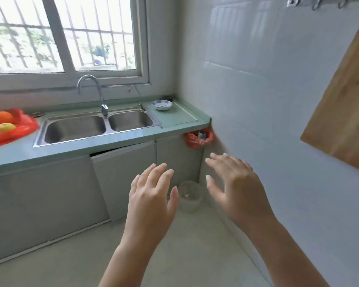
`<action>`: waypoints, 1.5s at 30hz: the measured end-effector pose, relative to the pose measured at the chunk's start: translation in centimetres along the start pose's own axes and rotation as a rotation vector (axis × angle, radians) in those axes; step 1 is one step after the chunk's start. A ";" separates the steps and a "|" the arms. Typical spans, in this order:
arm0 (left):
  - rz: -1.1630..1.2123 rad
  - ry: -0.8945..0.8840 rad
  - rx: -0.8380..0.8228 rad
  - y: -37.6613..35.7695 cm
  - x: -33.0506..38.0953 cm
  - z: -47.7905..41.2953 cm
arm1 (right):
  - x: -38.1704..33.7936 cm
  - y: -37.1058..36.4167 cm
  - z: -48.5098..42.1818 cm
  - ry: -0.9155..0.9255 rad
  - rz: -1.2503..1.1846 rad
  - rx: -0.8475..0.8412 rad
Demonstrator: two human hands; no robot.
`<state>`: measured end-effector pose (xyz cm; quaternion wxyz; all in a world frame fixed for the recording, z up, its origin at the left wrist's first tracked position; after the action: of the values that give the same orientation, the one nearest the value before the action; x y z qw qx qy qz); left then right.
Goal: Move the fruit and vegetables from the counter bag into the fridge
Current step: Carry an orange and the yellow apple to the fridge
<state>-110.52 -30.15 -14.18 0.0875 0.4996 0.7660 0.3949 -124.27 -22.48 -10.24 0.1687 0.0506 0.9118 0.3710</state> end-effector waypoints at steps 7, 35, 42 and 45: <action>-0.192 0.141 0.053 1.9 -10.2 -4.2 | -5.2 -10.7 -8.0 0.122 -0.175 -0.122; -0.381 0.599 0.096 18.2 -57.1 0.9 | -49.2 -45.0 -19.4 0.420 -0.546 -0.379; -0.336 0.676 0.093 16.9 -67.8 -1.2 | -53.1 -53.6 -24.5 0.369 -0.553 -0.435; -0.349 0.665 0.043 15.6 -72.7 -3.7 | -54.1 -57.8 -27.2 0.371 -0.544 -0.430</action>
<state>-66.32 -89.75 -19.79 -0.1106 0.2077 0.8343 0.4985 -80.97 -93.78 -17.59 0.0999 -0.2973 0.8085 0.4980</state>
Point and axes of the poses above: each hand's wrist, its own z-axis away from the middle knuckle, its own y-axis out of the back of the hand, x = y × z, the point moved 6 cm from there along -z, towards the middle knuckle, and after that the axes turned 9 degrees about -y, right-handed, at the moved point
